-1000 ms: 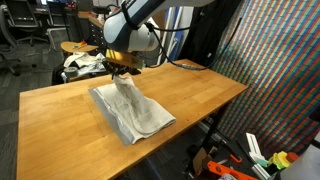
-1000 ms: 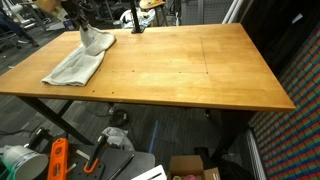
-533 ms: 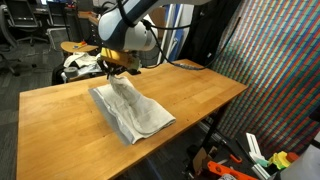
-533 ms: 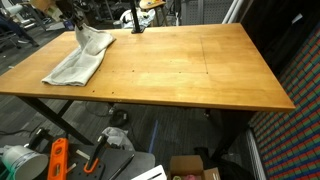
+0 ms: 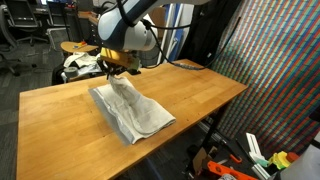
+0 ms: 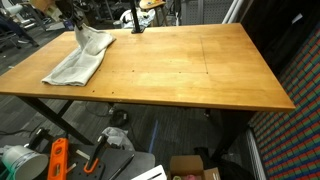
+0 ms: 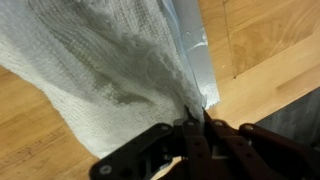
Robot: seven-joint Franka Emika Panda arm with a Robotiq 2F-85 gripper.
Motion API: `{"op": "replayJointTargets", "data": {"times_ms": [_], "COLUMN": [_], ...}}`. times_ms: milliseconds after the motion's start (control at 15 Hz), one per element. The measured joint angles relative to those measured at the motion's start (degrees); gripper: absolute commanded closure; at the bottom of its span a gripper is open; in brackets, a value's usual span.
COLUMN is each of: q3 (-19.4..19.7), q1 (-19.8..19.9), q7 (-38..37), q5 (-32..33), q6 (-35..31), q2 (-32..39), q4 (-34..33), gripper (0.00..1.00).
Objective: Fold the towel in half from right to left
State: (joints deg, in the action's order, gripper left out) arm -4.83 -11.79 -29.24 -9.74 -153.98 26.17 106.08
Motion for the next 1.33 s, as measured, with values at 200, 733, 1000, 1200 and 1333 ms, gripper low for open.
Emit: {"op": "replayJointTargets", "data": {"times_ms": [200,733,1000,1200,1333], "q3": [0.6,5.5,8.3,10.7,11.9], "q1": [-0.4,-7.3,-10.3,-12.1,-13.1], "q7": [-0.7,-16.5,-28.0,-35.5,-39.9], "q5": [0.0,1.9,5.5,9.1,11.2], "q6": [-0.2,-0.6,-1.0,0.3,1.9], "q2": [0.5,1.6,4.0,7.3,9.9], "q4": [0.1,-4.0,-8.9,-13.9,-17.5], "gripper": [0.97,0.98,0.98,0.97,0.94]}}
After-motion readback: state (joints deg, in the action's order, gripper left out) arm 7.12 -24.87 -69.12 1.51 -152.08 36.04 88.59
